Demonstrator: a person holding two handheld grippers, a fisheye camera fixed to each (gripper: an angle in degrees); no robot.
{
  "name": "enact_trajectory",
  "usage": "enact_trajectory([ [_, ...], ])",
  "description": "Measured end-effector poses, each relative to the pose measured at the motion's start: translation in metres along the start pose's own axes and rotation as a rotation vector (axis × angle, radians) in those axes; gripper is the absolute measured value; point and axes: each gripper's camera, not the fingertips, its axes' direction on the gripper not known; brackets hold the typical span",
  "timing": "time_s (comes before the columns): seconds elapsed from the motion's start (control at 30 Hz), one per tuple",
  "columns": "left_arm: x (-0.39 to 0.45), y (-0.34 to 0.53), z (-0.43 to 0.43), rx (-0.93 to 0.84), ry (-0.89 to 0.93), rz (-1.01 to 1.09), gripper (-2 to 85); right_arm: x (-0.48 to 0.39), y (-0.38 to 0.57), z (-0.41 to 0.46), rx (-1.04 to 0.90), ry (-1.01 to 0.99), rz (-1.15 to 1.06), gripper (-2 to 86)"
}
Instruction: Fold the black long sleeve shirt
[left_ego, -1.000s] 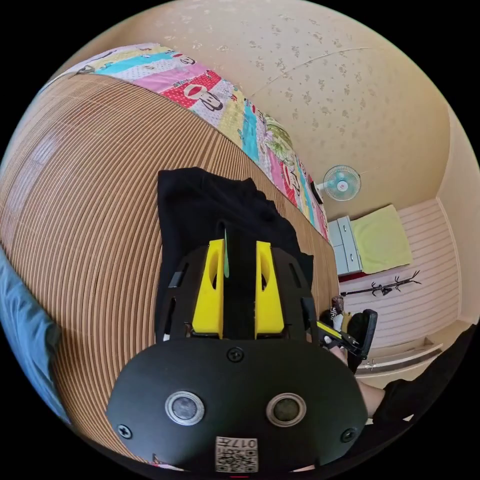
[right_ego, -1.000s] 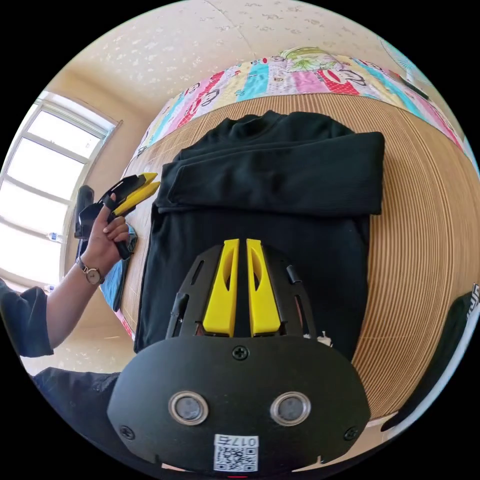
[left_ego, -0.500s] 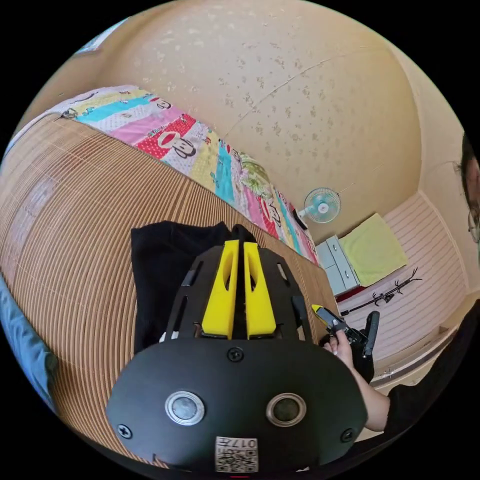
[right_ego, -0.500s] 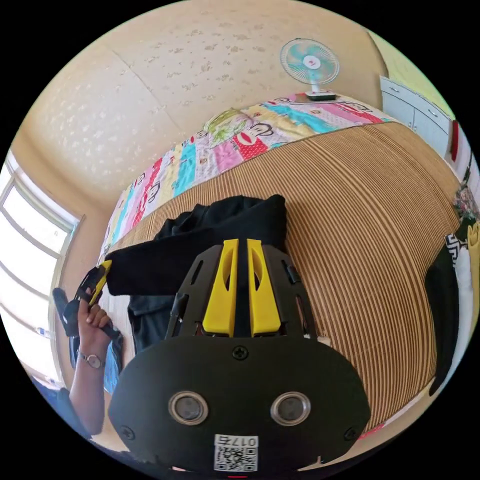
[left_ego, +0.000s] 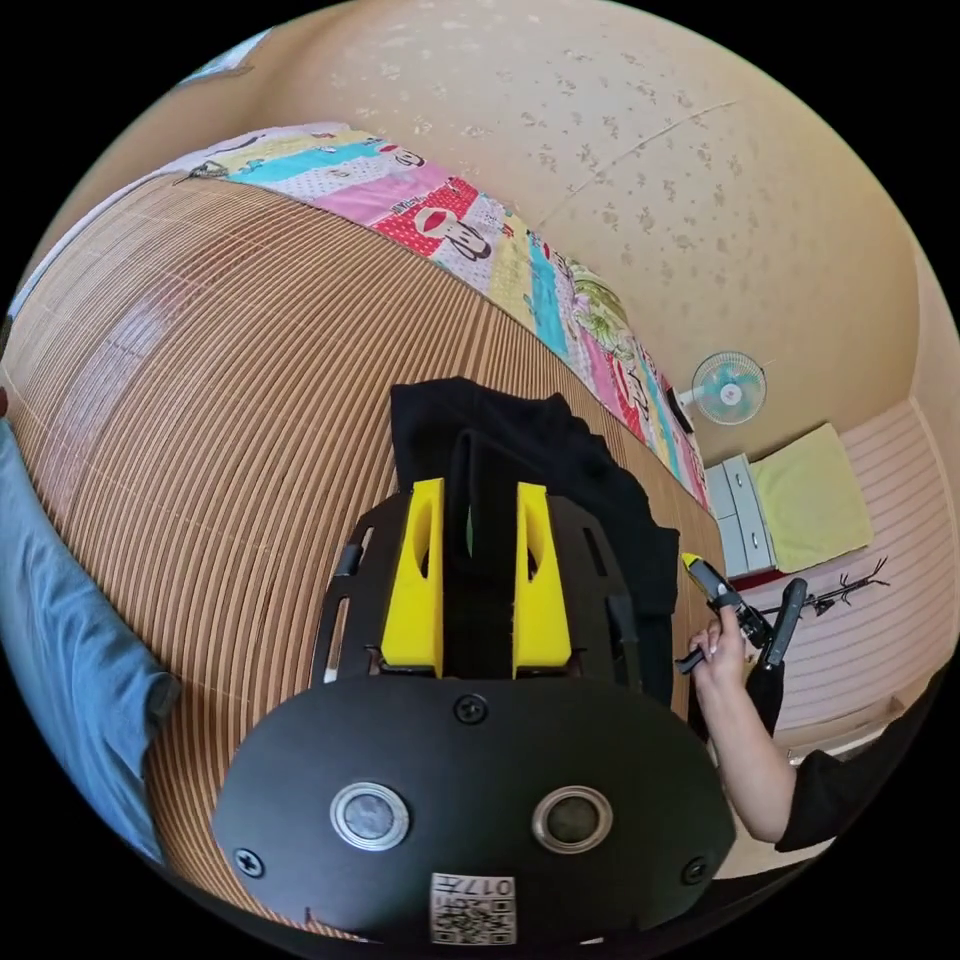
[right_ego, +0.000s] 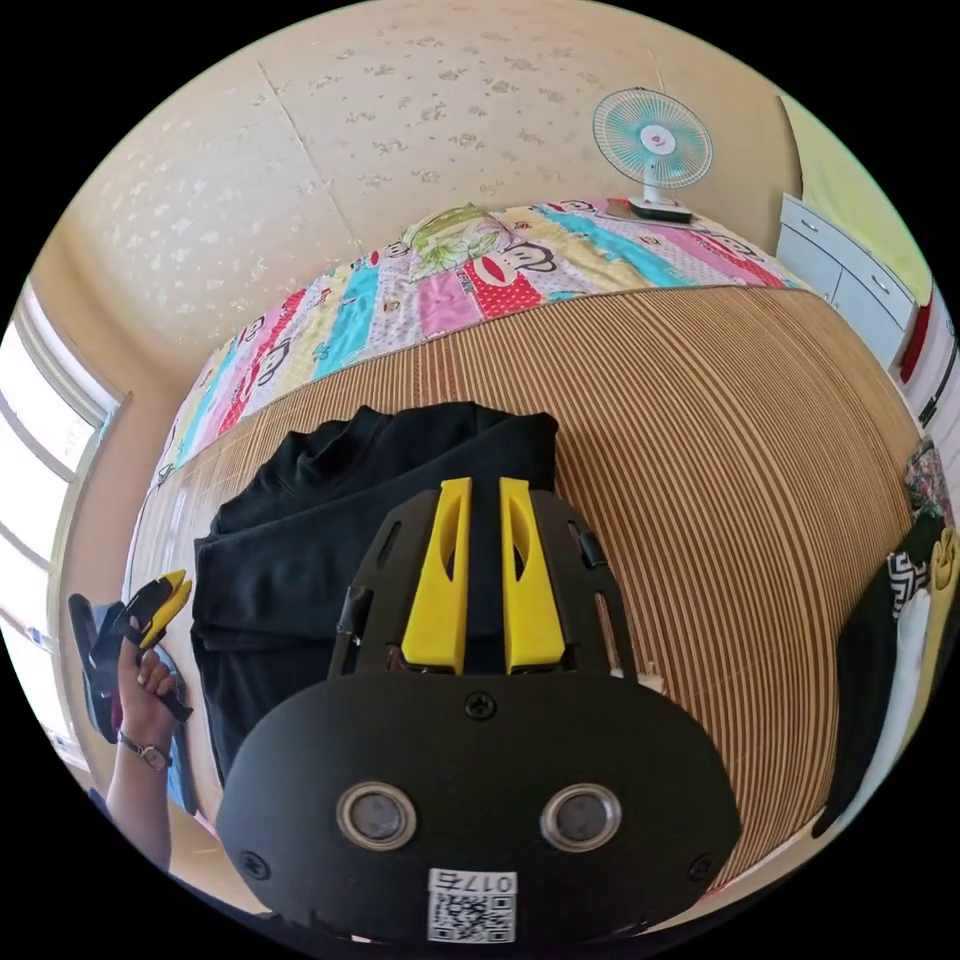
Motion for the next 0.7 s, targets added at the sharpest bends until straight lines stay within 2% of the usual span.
enact_trajectory([
  [0.1, 0.006, 0.002, 0.017, -0.059, -0.154, 0.051, 6.7, 0.002, -0.003, 0.023, -0.098, 0.001, -0.059, 5.5],
  [0.17, 0.009, -0.003, 0.018, -0.079, -0.182, 0.102, 4.3, 0.008, -0.007, 0.042, -0.137, 0.015, -0.099, 5.6],
  [0.3, 0.003, 0.005, -0.005, -0.019, -0.107, 0.120, 3.4, 0.012, -0.032, 0.039, -0.202, 0.005, -0.149, 5.4],
  [0.43, -0.019, 0.039, -0.045, 0.002, -0.053, 0.093, 5.9, 0.032, -0.030, -0.008, -0.143, -0.008, -0.218, 6.2],
  [0.5, -0.043, 0.073, -0.067, -0.060, 0.027, 0.047, 7.9, 0.053, -0.021, -0.023, -0.193, -0.024, -0.216, 6.7],
  [0.57, -0.058, 0.105, -0.078, -0.143, 0.060, 0.010, 8.6, 0.087, 0.001, -0.034, -0.323, -0.093, -0.206, 7.3],
  [0.7, -0.077, 0.187, -0.093, -0.387, 0.014, -0.034, 10.1, 0.141, 0.044, -0.045, -0.533, -0.121, -0.151, 7.9],
])
